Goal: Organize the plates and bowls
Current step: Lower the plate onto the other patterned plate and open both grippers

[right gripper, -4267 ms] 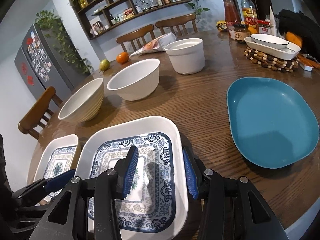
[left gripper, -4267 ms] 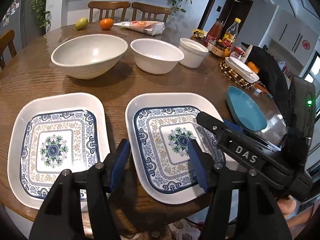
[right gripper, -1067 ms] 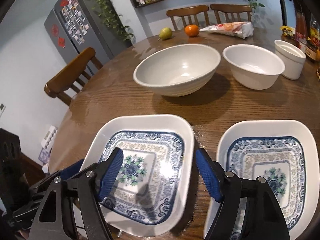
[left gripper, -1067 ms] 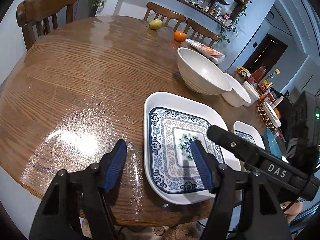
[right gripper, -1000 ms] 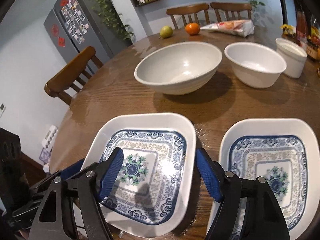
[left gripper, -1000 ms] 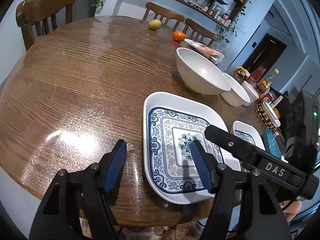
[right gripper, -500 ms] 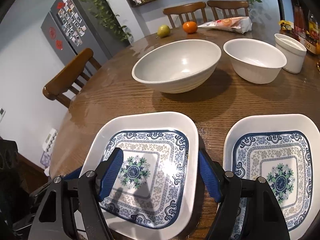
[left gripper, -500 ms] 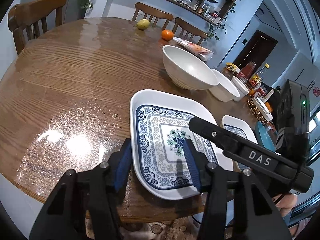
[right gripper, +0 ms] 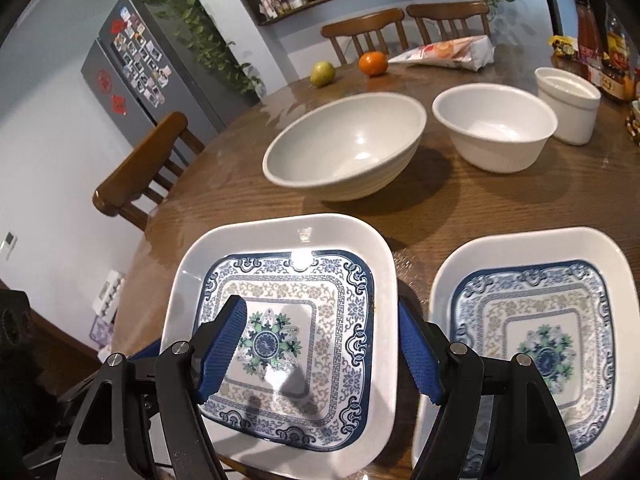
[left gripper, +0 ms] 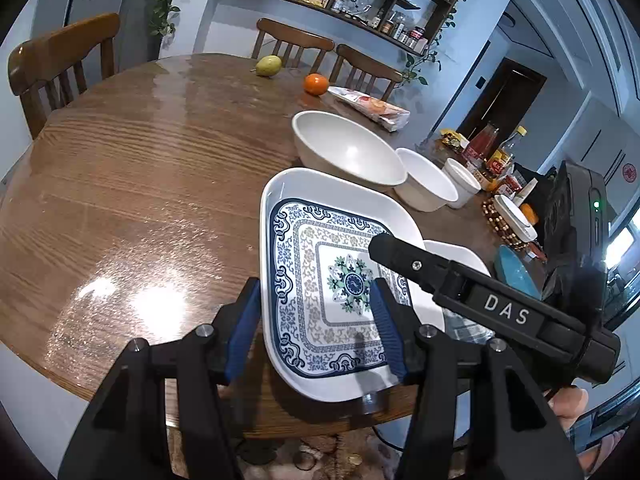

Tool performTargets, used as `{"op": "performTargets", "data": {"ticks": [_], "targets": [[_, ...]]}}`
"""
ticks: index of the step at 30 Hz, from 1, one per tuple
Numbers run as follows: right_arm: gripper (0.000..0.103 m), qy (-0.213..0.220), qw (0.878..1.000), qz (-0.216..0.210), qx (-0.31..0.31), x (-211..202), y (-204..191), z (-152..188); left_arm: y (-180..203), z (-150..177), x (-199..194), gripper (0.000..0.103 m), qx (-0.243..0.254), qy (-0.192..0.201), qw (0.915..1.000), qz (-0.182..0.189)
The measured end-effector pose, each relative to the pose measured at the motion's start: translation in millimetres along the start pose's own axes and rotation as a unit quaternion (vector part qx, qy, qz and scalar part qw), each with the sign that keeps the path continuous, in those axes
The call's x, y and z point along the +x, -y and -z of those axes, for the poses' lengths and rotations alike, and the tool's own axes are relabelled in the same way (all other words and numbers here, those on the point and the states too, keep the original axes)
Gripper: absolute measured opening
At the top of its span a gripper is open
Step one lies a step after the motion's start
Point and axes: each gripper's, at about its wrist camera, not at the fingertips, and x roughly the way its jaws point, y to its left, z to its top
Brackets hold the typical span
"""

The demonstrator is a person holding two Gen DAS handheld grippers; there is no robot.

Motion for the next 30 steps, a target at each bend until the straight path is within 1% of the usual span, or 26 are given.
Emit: {"op": "performTargets", "data": {"ticks": [6, 10, 14, 18, 24, 30], "targets": [[0.077, 0.024, 1.0, 0.001, 0.008, -19, 4, -5, 15, -4, -1, 0.053, 0.011, 0.0, 0.9999, 0.013], [0.077, 0.046, 0.999, 0.01, 0.011, -35, 11, -7, 32, -6, 2, 0.053, 0.024, -0.007, 0.9992, 0.032], [0.077, 0.065, 0.997, 0.029, 0.012, -52, 20, -8, 47, -5, 8, 0.053, 0.03, -0.021, 0.9977, 0.057], [0.077, 0.08, 0.995, 0.048, 0.03, -66, 37, -8, 70, -2, 16, 0.053, 0.049, -0.035, 0.9954, 0.075], [0.077, 0.09, 0.992, 0.07, 0.06, -81, 67, -2, 97, 3, 34, 0.053, 0.07, -0.057, 0.9924, 0.084], [0.077, 0.094, 0.988, 0.09, 0.078, -88, 90, 2, 112, 9, 53, 0.053, 0.083, -0.089, 0.9885, 0.09]]}}
